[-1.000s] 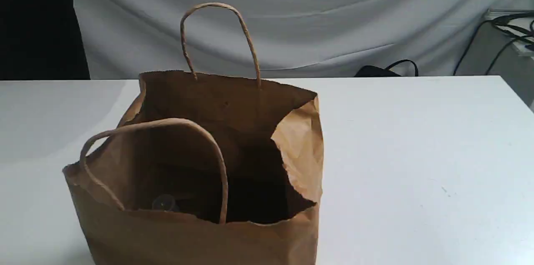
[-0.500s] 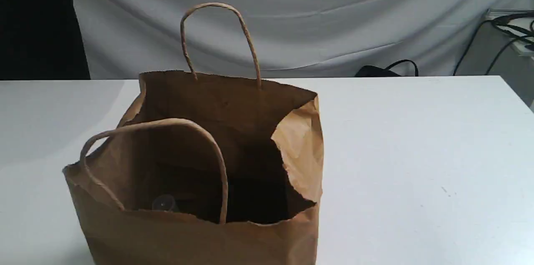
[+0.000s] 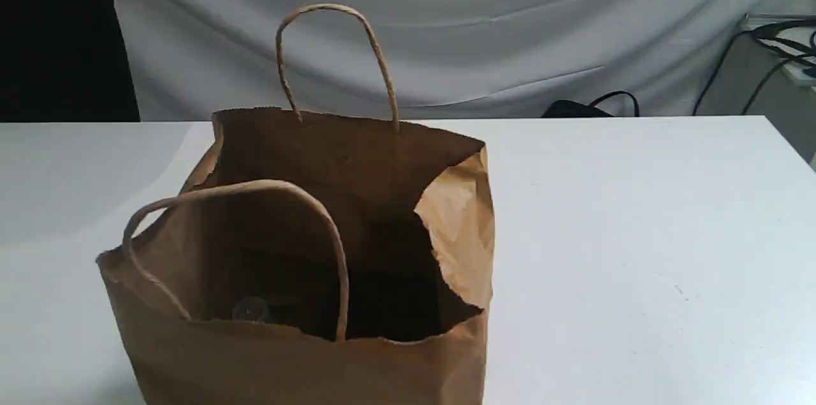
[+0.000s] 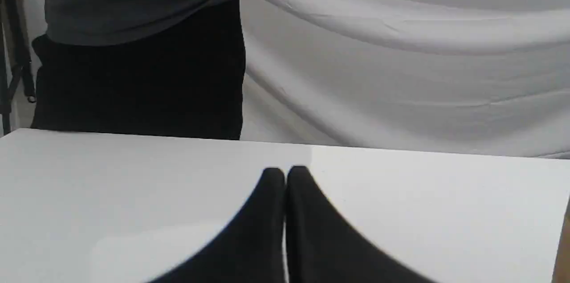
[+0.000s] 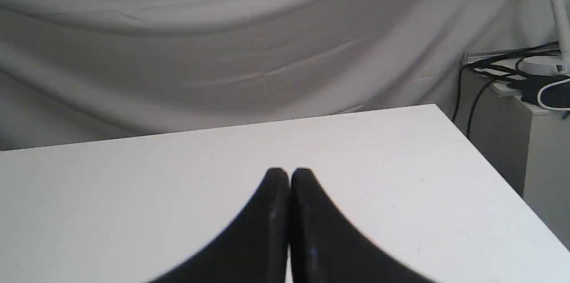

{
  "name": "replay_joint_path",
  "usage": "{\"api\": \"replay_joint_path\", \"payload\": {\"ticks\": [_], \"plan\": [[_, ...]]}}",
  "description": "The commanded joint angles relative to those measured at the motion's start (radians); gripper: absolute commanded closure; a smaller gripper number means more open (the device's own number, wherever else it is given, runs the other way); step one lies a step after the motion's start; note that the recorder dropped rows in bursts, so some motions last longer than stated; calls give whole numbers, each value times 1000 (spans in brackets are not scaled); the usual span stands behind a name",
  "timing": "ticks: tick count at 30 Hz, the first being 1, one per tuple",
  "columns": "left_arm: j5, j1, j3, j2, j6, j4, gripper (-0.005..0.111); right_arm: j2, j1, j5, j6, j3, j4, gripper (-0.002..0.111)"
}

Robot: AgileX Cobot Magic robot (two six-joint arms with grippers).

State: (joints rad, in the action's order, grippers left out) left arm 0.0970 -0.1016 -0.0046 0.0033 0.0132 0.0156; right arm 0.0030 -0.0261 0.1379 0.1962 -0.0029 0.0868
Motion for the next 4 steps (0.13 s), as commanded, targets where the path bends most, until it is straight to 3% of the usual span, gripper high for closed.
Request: {"api": "replay_joint_path", "payload": {"ticks": [1,4], "plan": [[-2,-1,5,-3,9,0,107,-3,-5,-2,-4,3,-5,108],[-2,-1,5,-3,9,0,107,-3,-5,-2,-4,3,-5,108]]}}
